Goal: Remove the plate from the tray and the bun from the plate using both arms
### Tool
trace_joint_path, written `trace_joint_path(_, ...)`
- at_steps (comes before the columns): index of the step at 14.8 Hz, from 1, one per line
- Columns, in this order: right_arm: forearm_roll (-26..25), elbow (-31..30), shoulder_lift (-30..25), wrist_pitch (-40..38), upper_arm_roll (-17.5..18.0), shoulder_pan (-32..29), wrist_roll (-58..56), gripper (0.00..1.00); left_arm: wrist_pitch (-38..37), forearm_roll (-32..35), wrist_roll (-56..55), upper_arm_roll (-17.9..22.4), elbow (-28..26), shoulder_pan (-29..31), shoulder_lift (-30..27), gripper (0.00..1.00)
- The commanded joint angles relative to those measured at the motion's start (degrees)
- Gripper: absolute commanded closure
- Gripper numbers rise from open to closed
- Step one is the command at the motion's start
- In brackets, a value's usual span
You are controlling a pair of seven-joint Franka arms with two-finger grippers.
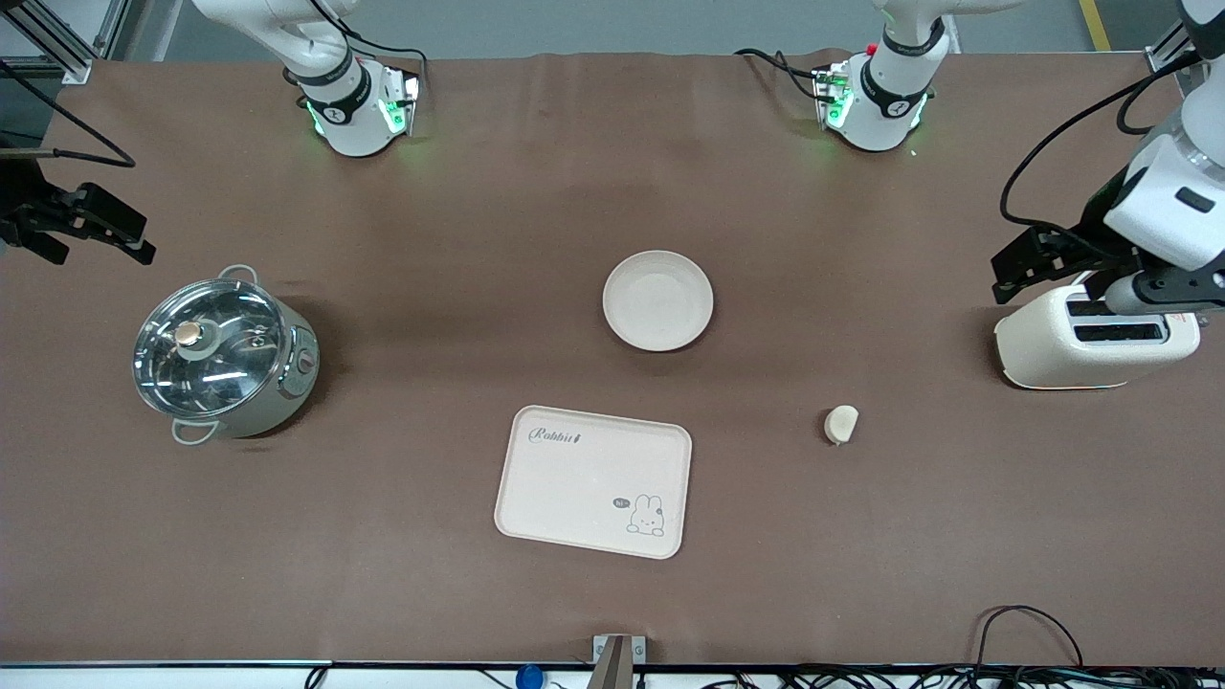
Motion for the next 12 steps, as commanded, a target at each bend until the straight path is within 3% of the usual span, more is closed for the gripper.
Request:
trace_joint_path(1, -0.5, -0.8, -0.8, -0.1, 0.6, -0.7, -0.3, 0.0, -0.5, -0.2, 1.5, -0.3, 0.6, 1.7, 0.7, 0.0)
trace_joint_path(9, -0.5, -0.9, -0.8, -0.1, 0.6, -0.8, -0.3, 0.0, -3.9, -5.5, 0.1, 0.2, 0.1, 7.5, 0.8, 0.0)
trace_joint_path(10, -0.5, -0.9, -0.8, -0.1, 0.6, -0.8, -0.3, 0.0, -5.6, -5.5, 0.9, 3.0, 0.0, 6.1, 0.6, 0.0)
trace_joint_path(12, -0.5, -0.9, -0.8, -0.1, 0.6, -0.8, -0.3, 0.0, -6.0, -6.1, 3.4, 13.9, 0.0, -2.7, 0.4, 0.0)
